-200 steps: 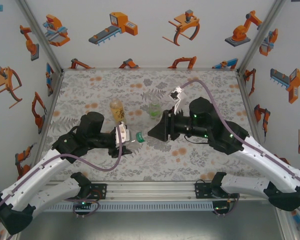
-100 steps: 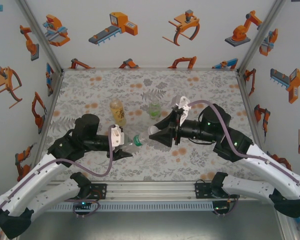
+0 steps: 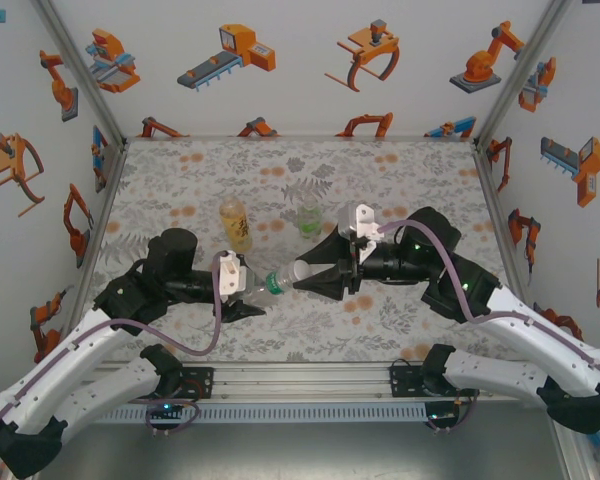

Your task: Screw on the bottle caps

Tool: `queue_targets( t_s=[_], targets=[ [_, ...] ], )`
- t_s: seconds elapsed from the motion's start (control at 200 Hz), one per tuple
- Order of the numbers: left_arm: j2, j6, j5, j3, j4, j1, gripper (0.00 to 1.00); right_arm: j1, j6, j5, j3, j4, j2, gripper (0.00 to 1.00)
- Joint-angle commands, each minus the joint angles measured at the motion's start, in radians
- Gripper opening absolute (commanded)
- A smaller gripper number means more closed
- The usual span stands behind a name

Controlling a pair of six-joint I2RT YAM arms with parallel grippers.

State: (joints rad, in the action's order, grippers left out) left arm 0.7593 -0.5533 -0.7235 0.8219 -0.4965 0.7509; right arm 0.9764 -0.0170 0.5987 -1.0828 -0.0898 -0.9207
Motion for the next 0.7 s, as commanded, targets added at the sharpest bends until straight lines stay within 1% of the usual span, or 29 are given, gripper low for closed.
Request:
queue_targets(
  t_s=[0.0,0.27,0.691],
  targets=[
    [-0.012,0.02,-0.032,-0.007,0.029,-0.005,0.0,-0.002,0.035,0.023,0.006,0.013,-0.004,0.2],
    [-0.011,0.024,-0.032,-0.007,0.03,-0.005,0.0,0.012,0.056,0.014,0.006,0.001,-0.024,0.2],
    [-0.019,0.038,-0.035,-0.01,0.043,-0.008,0.0,0.03,0.08,0.04,0.008,-0.01,-0.04,0.21]
  ],
)
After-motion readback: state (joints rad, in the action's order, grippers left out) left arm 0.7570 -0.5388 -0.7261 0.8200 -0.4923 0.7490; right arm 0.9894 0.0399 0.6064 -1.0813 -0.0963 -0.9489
